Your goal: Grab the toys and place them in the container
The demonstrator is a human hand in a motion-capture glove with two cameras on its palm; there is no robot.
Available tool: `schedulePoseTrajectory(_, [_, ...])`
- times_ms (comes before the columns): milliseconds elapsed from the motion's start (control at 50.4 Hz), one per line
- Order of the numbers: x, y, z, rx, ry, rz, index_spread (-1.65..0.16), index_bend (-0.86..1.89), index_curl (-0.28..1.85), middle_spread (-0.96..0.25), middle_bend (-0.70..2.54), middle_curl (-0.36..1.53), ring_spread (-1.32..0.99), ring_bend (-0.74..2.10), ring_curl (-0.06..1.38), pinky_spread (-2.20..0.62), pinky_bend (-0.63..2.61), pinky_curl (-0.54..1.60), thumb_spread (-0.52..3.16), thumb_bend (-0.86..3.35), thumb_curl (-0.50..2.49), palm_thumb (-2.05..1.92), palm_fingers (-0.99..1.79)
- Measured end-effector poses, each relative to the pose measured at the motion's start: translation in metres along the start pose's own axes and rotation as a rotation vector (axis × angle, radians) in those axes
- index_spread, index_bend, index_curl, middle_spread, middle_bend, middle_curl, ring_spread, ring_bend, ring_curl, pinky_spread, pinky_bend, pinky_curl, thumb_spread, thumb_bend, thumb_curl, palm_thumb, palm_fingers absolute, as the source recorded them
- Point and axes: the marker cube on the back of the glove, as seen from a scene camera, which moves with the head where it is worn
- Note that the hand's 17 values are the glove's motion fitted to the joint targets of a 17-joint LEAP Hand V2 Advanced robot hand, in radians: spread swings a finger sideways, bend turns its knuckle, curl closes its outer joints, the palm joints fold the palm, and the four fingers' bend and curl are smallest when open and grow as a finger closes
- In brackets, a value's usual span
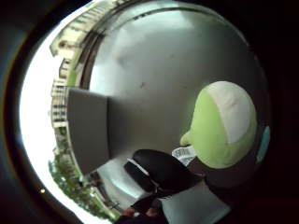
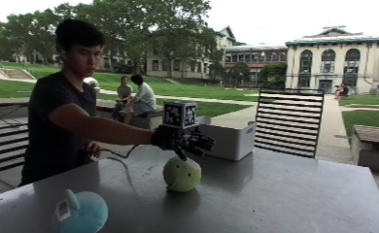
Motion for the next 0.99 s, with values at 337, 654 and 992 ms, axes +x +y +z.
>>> schedulePoseTrajectory(337, [0.010, 0.005, 0.058, -0.088, 0.000, 0.013, -0.33, 0.11, 0.18, -0.05, 0.16, 0.38, 0.02, 0.47, 0.28, 0.07, 1.23, 0.34, 0.94, -0.02, 0.27, 0.01, -0.11])
schedulePoseTrajectory(654, [0.019, 0.018, 0.096, -0.135, 0.033, 0.023, -0.34, 0.16, 0.22, -0.06, 0.18, 0.38, -0.01, 0.64, 0.32, 0.01, 1.30, 0.35, 1.07, 0.16, 0.35, 0.44, 0.13])
schedulePoseTrajectory(992, [0.030, 0.024, 0.089, -0.155, -0.018, 0.064, -0.33, 0.17, 0.27, -0.24, 0.40, 0.47, -0.36, 0.95, 0.40, -0.37, 1.13, 0.31, 1.15, 0.25, 0.39, 0.69, 0.85])
